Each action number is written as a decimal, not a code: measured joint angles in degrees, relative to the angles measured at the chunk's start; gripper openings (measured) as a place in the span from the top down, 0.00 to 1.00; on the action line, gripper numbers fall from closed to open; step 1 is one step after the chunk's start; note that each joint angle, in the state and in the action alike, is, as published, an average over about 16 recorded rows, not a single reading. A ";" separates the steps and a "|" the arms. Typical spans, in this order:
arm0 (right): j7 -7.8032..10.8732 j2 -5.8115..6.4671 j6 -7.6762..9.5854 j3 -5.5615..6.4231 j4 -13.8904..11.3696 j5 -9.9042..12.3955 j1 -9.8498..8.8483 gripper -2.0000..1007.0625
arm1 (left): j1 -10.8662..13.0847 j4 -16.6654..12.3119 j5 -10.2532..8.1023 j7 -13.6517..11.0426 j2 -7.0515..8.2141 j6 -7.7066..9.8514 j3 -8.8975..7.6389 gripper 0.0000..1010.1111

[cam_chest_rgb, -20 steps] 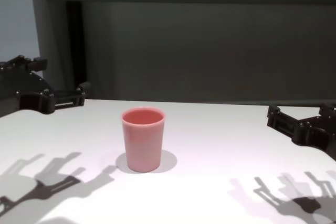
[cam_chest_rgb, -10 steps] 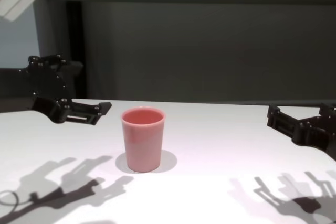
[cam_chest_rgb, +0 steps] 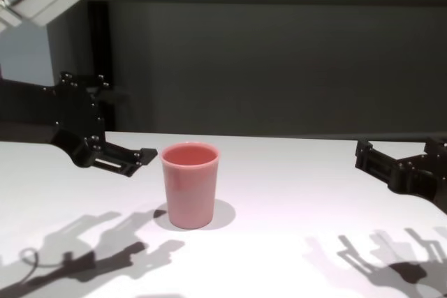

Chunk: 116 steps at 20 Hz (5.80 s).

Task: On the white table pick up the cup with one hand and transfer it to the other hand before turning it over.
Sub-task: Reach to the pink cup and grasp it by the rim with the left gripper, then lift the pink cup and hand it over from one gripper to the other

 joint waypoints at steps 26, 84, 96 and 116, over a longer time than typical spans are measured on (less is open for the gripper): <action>0.00 0.00 0.00 0.00 0.00 0.00 0.00 0.00 | -16.11 3.28 10.39 -12.47 2.55 4.45 15.50 0.01; 0.00 0.00 0.00 0.00 0.00 0.00 0.00 0.00 | -35.62 19.47 16.30 -26.48 -5.47 0.69 34.79 0.12; 0.00 0.00 0.00 0.00 0.00 0.00 0.00 0.00 | -35.58 19.07 15.07 -26.37 -4.84 0.34 35.13 0.47; 0.00 0.00 0.00 0.00 0.00 0.00 0.00 0.00 | -33.61 17.89 10.40 -24.53 -3.35 -0.26 32.74 0.95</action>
